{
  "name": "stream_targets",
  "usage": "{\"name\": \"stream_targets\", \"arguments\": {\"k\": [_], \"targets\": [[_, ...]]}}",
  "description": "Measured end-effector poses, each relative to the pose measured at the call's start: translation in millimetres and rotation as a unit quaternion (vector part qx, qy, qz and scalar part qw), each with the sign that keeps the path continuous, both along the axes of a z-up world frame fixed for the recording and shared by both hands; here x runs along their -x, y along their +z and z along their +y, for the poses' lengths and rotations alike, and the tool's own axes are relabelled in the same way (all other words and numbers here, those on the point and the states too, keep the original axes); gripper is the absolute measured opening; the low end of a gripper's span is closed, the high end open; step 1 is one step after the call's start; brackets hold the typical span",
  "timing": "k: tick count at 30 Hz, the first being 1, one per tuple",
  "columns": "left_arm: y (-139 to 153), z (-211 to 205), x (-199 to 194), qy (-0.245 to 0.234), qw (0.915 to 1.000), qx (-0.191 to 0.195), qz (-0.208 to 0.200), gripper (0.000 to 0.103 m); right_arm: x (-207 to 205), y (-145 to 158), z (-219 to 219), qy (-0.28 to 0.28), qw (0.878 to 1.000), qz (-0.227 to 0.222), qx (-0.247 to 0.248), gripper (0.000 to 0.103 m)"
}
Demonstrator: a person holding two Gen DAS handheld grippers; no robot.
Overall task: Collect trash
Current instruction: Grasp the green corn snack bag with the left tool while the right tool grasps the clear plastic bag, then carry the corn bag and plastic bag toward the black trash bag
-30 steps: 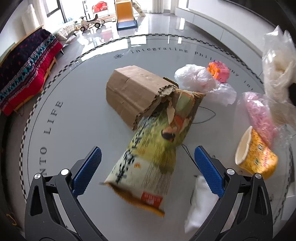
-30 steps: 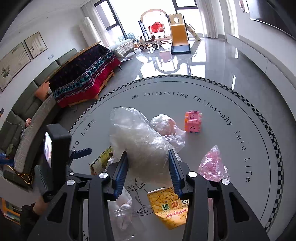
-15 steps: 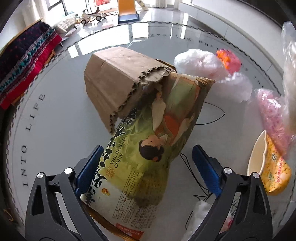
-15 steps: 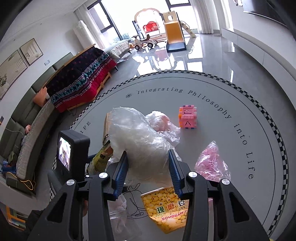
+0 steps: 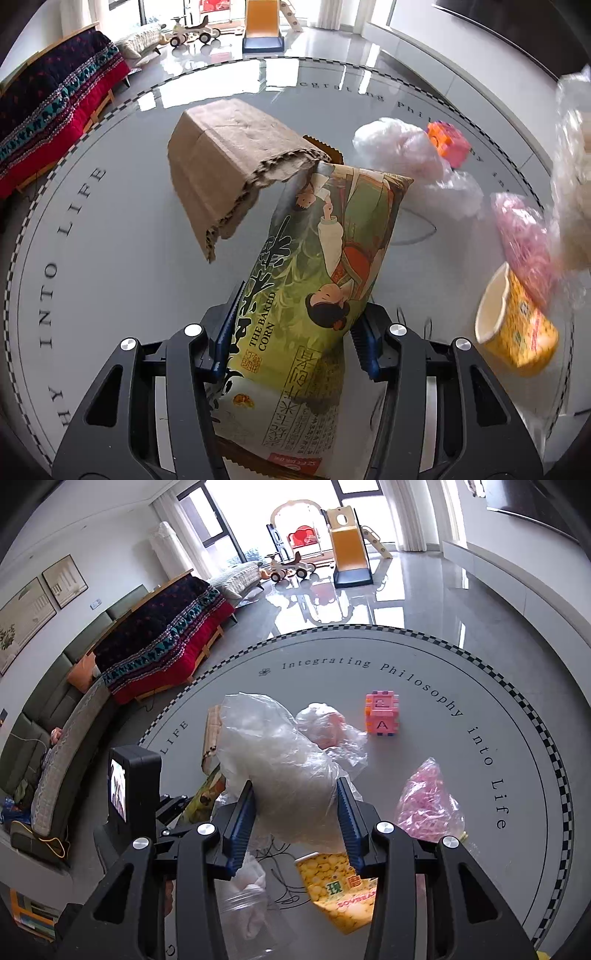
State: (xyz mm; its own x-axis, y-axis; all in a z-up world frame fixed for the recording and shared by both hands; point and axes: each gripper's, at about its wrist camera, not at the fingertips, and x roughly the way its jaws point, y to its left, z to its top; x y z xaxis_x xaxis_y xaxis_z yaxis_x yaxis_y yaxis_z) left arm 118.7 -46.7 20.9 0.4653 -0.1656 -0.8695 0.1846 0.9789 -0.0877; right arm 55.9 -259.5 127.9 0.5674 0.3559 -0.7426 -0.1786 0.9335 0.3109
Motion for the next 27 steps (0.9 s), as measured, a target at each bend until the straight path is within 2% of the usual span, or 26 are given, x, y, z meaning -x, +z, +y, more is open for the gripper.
{"name": "stream_targets", "arguments": {"k": [8, 13, 16, 24, 27], "targets": [[18, 17, 38, -0.008, 0.9997, 0.018, -0.015, 0.051, 20, 19, 29, 0.014, 1.0, -0.012, 0.006, 0.045], [32, 34, 61, -0.021, 0.997, 0.072, -0.018, 0.051, 37, 35, 54, 0.031, 0.999, -0.023, 0.011, 0.044], [41, 44, 74, -0.011, 0.9972, 0.065, -0.035, 0.051, 48, 44, 69, 0.041, 0.999, -0.029, 0.015, 0.044], [52, 81, 110, 0.02, 0.9951, 0.083, -0.051, 0.051, 78, 58, 115, 0.075, 0.996, -0.041, 0.022, 0.044], [53, 98, 129, 0.038, 0.9945, 0.079, -0.058, 0.051, 90, 59, 135, 0.092, 0.995, -0.042, 0.021, 0.044]]}}
